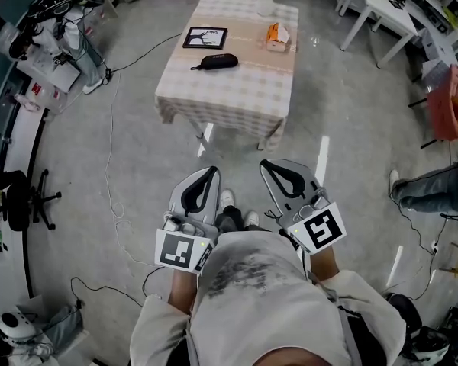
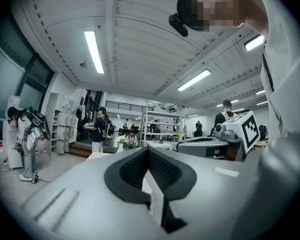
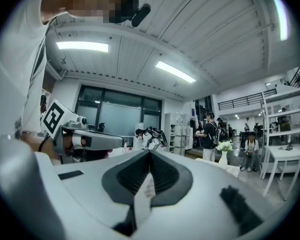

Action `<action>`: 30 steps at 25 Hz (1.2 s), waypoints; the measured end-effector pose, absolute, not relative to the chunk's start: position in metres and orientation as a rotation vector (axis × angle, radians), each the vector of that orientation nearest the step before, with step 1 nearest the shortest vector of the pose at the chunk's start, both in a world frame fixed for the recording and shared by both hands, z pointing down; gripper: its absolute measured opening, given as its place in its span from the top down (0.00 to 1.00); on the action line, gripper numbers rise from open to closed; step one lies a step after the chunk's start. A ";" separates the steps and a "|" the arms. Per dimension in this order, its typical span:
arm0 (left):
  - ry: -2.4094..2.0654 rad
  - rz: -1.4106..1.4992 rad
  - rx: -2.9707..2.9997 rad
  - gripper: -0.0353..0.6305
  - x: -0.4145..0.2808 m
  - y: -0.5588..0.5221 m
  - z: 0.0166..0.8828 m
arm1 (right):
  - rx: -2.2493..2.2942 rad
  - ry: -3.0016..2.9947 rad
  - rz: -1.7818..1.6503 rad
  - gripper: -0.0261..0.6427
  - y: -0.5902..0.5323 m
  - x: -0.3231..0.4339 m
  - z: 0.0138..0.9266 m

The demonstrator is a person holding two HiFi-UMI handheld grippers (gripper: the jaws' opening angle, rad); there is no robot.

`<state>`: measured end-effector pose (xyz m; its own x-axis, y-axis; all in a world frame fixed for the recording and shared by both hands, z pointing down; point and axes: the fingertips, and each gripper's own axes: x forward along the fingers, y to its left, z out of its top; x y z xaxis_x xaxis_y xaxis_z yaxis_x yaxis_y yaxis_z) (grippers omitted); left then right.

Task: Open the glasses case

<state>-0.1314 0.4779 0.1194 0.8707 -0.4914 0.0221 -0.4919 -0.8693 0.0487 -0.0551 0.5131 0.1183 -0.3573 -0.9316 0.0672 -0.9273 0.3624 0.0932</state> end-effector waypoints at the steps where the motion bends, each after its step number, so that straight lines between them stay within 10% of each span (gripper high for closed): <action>1: -0.780 0.014 2.990 0.94 -0.130 0.471 0.121 | 1.718 -2.494 -0.058 0.94 0.506 -0.054 0.120; 30: -0.663 0.010 2.977 0.94 -0.120 0.293 0.139 | 1.761 -2.388 0.049 0.94 0.332 -0.051 0.141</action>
<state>-0.1204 0.2928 0.1393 0.9058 -0.4229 0.0266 -0.4236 -0.9016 0.0880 -0.0508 0.3319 0.1411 -0.2862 -0.9449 0.1591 -0.9506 0.3008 0.0762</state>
